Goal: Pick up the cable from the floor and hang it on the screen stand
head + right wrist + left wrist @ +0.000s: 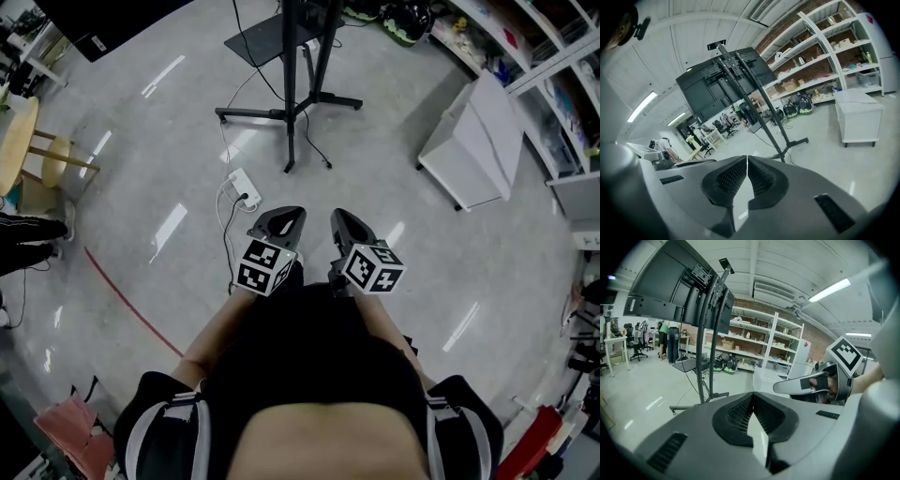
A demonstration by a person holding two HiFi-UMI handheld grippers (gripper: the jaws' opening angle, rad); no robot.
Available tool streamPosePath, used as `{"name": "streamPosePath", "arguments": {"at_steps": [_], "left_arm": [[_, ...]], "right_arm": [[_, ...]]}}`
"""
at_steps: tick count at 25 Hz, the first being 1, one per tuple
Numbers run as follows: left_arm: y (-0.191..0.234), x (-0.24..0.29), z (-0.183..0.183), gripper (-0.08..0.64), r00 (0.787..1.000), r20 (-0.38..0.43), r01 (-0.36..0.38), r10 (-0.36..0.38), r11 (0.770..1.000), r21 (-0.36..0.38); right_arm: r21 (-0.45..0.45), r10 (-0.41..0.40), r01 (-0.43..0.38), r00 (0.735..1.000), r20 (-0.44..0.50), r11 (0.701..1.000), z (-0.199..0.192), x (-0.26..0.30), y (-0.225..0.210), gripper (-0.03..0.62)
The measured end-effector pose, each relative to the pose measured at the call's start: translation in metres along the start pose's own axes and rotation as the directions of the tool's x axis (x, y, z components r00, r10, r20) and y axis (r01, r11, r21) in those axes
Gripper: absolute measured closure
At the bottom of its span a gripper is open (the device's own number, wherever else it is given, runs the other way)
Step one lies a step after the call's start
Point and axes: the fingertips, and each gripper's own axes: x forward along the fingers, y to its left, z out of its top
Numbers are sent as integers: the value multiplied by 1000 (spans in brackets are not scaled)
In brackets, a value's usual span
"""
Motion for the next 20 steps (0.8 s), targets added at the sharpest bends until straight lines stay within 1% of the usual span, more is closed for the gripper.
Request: {"name": "streamPosePath", "arguments": {"at_steps": [6, 11, 16, 20], "left_arm": [[10, -5, -7, 552, 1000, -5, -9, 8, 999, -38], [10, -6, -10, 552, 1000, -12, -21, 20, 998, -58], [13, -1, -22, 552, 999, -42, -35, 32, 996, -82], [27, 10, -19, 552, 998, -51, -52, 47, 995, -89]], "right_arm": [[-2, 14, -14, 1000, 5, 1000, 1, 3, 11, 568], [36, -19, 19, 1000, 16, 999, 5, -4, -3, 568], [48, -38, 37, 999, 8, 998, 3, 1, -19, 568], [41, -41, 41, 999, 6, 998, 10, 16, -29, 568]]}}
